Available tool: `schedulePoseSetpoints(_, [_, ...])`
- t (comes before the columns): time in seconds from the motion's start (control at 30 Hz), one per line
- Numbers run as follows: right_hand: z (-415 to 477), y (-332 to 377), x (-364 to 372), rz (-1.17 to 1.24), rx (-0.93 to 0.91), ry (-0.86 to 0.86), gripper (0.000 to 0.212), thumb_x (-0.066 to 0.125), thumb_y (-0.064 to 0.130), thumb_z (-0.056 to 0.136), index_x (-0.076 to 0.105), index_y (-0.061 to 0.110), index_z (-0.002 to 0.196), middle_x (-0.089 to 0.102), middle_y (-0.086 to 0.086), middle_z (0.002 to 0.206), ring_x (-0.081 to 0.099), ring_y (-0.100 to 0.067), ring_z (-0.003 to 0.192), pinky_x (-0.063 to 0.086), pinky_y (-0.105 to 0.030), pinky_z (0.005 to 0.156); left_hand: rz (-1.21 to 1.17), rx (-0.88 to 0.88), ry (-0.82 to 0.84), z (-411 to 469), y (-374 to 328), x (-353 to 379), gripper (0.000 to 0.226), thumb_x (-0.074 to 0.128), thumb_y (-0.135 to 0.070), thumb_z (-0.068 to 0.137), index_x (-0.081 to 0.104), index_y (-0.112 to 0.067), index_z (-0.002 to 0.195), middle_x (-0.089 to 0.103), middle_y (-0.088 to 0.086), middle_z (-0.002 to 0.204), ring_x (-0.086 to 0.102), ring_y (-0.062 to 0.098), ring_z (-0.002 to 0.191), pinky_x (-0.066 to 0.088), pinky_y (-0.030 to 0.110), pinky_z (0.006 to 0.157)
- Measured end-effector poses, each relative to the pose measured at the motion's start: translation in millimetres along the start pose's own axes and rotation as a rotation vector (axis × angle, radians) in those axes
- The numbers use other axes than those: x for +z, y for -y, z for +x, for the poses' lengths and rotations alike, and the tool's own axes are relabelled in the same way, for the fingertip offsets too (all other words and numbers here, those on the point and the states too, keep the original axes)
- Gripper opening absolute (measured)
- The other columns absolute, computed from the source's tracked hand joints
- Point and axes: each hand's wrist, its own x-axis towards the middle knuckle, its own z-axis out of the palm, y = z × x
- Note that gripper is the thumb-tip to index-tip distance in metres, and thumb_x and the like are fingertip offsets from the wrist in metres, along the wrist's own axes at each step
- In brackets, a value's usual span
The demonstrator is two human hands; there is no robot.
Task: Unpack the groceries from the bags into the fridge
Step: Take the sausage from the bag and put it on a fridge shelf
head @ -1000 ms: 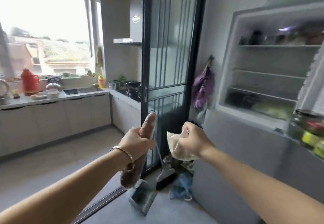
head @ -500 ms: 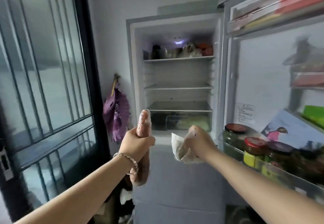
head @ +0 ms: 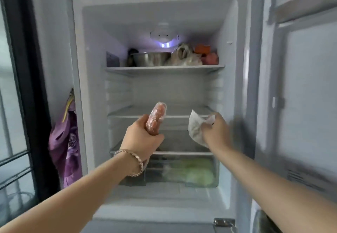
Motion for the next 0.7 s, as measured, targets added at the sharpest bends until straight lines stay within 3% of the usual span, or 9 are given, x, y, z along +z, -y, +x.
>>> schedulePoseSetpoints(0.1, [48.4, 6.4, 28.0, 0.015, -0.112, -0.065, 0.010, 0.045, -0.003, 0.086, 0.047, 0.006, 0.091, 0.048, -0.006, 0.079, 0.042, -0.021, 0.072, 0.023, -0.030, 0.052, 0.246, 0.212, -0.022, 57.2, 7.4, 6.7, 0.016, 0.060, -0.015, 0.073, 0.049, -0.022, 0.082, 0.057, -0.001, 0.078, 0.053, 0.024, 0.075, 0.041, 0.031, 0.062])
schedulePoseSetpoints(0.27, [131.2, -0.5, 62.0, -0.239, -0.228, -0.038, 0.009, 0.042, -0.001, 0.088, 0.046, 0.006, 0.094, 0.048, -0.008, 0.084, 0.043, -0.025, 0.074, 0.027, -0.032, 0.057, 0.919, 0.510, 0.033, 152.5, 36.5, 18.4, 0.046, 0.060, -0.029, 0.074, 0.047, -0.025, 0.118, 0.054, -0.001, 0.113, 0.051, 0.024, 0.109, 0.036, 0.032, 0.093])
schedulePoseSetpoints(0.37, [171.7, -11.6, 74.4, -0.607, -0.283, 0.058, 0.021, 0.039, -0.003, 0.091, 0.045, 0.005, 0.110, 0.048, -0.012, 0.099, 0.048, -0.029, 0.085, 0.033, -0.032, 0.066, 1.073, 0.707, 0.041, 197.6, 49.8, 26.7, 0.053, 0.068, -0.025, 0.060, 0.055, -0.019, 0.110, 0.059, 0.007, 0.104, 0.057, 0.032, 0.099, 0.040, 0.040, 0.091])
schedulePoseSetpoints(0.47, [199.6, -30.0, 88.8, -0.960, -0.295, 0.259, 0.033, 0.042, -0.005, 0.091, 0.040, 0.004, 0.122, 0.047, -0.017, 0.125, 0.052, -0.031, 0.110, 0.039, -0.033, 0.081, 1.140, 0.716, 0.102, 223.6, 61.4, 37.2, 0.058, 0.058, -0.028, 0.077, 0.038, -0.021, 0.131, 0.047, 0.009, 0.127, 0.042, 0.030, 0.120, 0.024, 0.043, 0.108])
schedulePoseSetpoints(0.53, [215.2, -37.5, 97.5, -0.926, -0.123, 0.446, 0.041, 0.056, 0.014, 0.091, 0.037, 0.008, 0.127, 0.049, -0.013, 0.129, 0.052, -0.028, 0.112, 0.040, -0.029, 0.083, 1.112, 0.720, 0.065, 240.7, 70.5, 45.9, 0.061, 0.053, -0.031, 0.084, 0.027, -0.023, 0.138, 0.038, 0.008, 0.136, 0.033, 0.029, 0.128, 0.016, 0.043, 0.113])
schedulePoseSetpoints(0.6, [227.2, -33.4, 101.6, -0.635, 0.078, 0.540, 0.069, 0.068, 0.047, 0.078, 0.036, 0.016, 0.132, 0.050, -0.003, 0.128, 0.052, -0.022, 0.110, 0.041, -0.028, 0.086, 1.051, 0.730, 0.042, 253.2, 76.5, 55.3, 0.061, 0.053, -0.030, 0.085, 0.025, -0.022, 0.139, 0.035, 0.010, 0.139, 0.031, 0.030, 0.130, 0.013, 0.045, 0.114])
schedulePoseSetpoints(0.67, [239.5, -33.4, 104.7, -0.473, 0.137, 0.455, 0.074, 0.057, 0.063, 0.080, 0.038, 0.020, 0.137, 0.051, -0.001, 0.132, 0.052, -0.018, 0.111, 0.041, -0.030, 0.092, 1.051, 0.752, 0.063, 259.9, 82.5, 63.0, 0.066, 0.063, -0.030, 0.078, 0.034, -0.020, 0.136, 0.042, 0.015, 0.133, 0.038, 0.034, 0.125, 0.019, 0.049, 0.111])
schedulePoseSetpoints(0.7, [245.7, -35.2, 106.6, -0.575, 0.130, 0.430, 0.070, 0.049, 0.064, 0.084, 0.039, 0.021, 0.139, 0.052, -0.001, 0.134, 0.053, -0.018, 0.111, 0.042, -0.031, 0.094, 1.071, 0.761, 0.063, 261.4, 83.2, 65.7, 0.070, 0.075, -0.029, 0.065, 0.047, -0.017, 0.128, 0.051, 0.019, 0.122, 0.048, 0.036, 0.115, 0.029, 0.052, 0.106])
